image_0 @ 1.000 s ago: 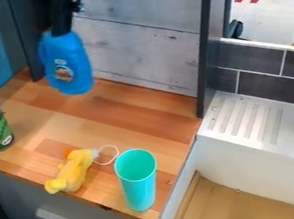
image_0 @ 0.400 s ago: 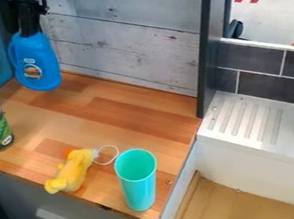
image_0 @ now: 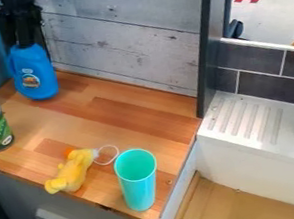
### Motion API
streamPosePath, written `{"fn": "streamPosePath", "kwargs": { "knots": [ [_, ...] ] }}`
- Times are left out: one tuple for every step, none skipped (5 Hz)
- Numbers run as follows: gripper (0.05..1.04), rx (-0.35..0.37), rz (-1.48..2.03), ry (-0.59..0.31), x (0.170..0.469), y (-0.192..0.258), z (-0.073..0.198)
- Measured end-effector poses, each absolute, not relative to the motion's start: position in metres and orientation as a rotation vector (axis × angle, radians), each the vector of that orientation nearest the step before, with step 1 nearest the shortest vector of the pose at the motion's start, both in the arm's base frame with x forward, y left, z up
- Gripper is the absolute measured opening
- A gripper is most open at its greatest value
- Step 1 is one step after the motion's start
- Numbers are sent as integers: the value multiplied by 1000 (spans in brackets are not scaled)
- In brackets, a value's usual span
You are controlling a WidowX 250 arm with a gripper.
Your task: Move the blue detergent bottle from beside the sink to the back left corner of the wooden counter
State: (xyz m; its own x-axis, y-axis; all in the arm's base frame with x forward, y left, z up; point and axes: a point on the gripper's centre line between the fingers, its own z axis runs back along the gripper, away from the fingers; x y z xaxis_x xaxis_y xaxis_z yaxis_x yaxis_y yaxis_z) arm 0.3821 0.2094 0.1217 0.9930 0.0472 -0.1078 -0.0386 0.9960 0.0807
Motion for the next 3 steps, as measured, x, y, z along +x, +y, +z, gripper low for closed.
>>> {"fn": "streamPosePath", "kwargs": {
  "knots": [
    [457, 69, 34, 110, 383, 222, 116],
    [457, 72, 27, 103, 388, 231, 115],
    [507, 67, 25, 107, 386, 235, 116]
  ]
}}
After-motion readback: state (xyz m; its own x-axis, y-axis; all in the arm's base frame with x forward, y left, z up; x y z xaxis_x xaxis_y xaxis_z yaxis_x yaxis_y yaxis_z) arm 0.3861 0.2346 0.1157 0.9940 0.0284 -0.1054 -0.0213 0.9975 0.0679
